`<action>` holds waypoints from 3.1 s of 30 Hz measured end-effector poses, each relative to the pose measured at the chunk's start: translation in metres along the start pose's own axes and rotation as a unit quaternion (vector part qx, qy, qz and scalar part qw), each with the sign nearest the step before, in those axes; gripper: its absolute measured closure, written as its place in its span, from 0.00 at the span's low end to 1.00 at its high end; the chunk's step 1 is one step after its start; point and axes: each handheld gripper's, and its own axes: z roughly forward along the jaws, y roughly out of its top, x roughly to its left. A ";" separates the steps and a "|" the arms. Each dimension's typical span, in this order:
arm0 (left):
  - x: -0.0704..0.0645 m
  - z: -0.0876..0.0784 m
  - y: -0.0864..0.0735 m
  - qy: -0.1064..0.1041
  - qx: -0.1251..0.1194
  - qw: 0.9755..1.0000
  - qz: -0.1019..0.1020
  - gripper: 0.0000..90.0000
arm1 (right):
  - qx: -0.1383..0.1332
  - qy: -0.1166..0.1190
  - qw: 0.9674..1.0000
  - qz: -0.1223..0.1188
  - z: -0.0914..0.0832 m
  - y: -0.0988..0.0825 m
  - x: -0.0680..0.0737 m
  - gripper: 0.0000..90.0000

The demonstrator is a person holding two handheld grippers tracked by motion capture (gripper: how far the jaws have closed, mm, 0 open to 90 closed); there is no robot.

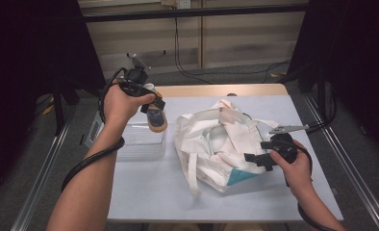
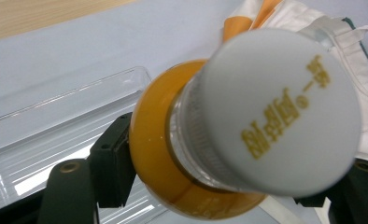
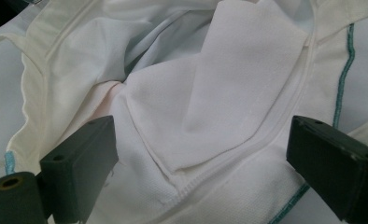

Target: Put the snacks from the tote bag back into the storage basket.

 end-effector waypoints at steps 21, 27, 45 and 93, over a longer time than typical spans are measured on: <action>0.018 0.004 -0.007 0.010 0.000 1.000 -0.021 0.33 | -0.004 0.004 1.000 -0.002 -0.001 0.001 0.001 0.09; 0.021 0.010 -0.013 0.010 0.006 1.000 -0.026 0.33 | -0.002 0.004 1.000 0.003 -0.001 0.001 0.000 0.09; 0.022 0.020 -0.028 0.004 0.027 0.999 -0.017 0.33 | -0.002 0.008 1.000 0.001 0.003 0.003 0.005 0.09; 0.025 0.059 -0.065 -0.003 0.050 0.999 -0.022 0.33 | 0.001 0.010 1.000 -0.005 0.005 0.003 0.011 0.09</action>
